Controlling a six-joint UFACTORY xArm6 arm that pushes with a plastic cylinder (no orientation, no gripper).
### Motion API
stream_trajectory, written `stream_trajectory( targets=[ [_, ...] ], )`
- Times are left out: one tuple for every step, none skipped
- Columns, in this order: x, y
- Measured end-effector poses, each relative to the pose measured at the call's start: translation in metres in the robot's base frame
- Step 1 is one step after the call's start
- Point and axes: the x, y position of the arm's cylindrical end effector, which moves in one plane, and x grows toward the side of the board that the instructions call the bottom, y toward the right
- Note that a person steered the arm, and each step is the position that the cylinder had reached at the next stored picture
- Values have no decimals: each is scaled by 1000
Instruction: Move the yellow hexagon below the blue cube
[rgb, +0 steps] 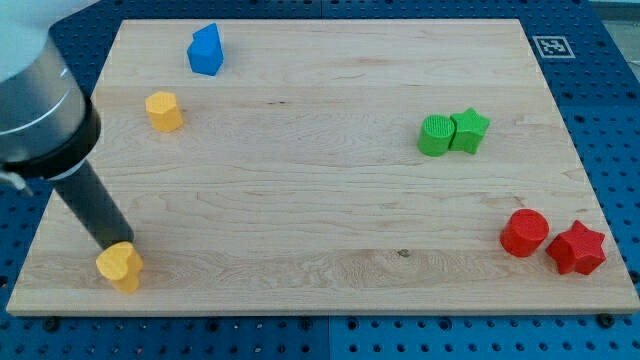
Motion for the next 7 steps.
stream_trajectory(
  targets=[
    [-33, 1],
    [-85, -4],
    [-131, -49],
    [-187, -80],
    [-239, -59],
    [-240, -29],
    [-221, -20]
  ],
)
